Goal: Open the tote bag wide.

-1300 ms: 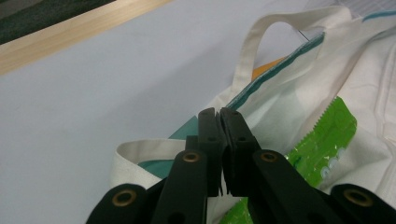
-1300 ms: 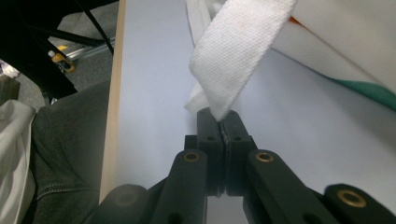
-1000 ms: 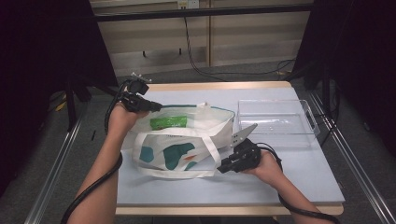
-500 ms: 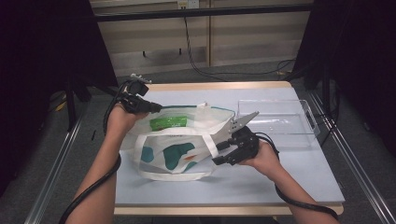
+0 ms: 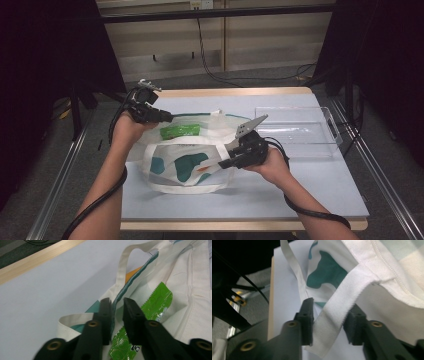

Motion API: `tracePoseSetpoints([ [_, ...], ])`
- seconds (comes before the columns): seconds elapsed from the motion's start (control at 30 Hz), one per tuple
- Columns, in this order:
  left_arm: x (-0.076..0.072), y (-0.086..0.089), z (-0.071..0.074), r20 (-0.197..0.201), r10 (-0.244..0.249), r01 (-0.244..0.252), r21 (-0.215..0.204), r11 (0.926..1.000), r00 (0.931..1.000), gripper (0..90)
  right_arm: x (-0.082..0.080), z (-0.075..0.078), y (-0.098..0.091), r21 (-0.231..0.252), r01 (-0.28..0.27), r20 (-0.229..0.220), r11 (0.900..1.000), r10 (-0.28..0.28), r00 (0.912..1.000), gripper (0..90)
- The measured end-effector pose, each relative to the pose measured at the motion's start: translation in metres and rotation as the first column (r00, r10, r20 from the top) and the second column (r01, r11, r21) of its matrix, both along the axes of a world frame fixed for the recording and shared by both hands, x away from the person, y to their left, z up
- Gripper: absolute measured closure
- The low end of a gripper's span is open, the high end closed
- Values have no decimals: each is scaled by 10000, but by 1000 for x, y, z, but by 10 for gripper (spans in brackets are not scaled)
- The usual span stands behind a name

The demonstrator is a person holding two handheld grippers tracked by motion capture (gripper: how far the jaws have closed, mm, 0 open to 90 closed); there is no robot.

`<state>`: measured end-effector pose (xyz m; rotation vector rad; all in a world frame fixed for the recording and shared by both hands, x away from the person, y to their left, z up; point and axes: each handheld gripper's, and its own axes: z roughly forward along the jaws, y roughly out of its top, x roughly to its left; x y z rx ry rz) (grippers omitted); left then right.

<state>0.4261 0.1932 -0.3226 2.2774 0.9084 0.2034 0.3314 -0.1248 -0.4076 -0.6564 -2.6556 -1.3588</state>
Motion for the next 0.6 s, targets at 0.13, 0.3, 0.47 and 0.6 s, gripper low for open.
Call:
tracePoseSetpoints([
  [0.13,-3,5,1,99,225,-225,-47,9997,9997,619,-3,-1,-3,34,-96,233,9999,95,9997,862],
  [0.3,-6,15,5,60,483,-482,-205,9986,9988,564,-3,-3,-5,-27,-126,156,9999,127,9998,869],
  [0.47,-7,21,-2,-198,162,-154,392,9991,9997,599,-4,-3,-5,18,-149,203,9999,148,9997,869],
  [0.6,-7,22,-7,-315,180,-168,387,9991,9993,735,-6,-4,-6,23,-154,224,9999,154,9996,871],
])
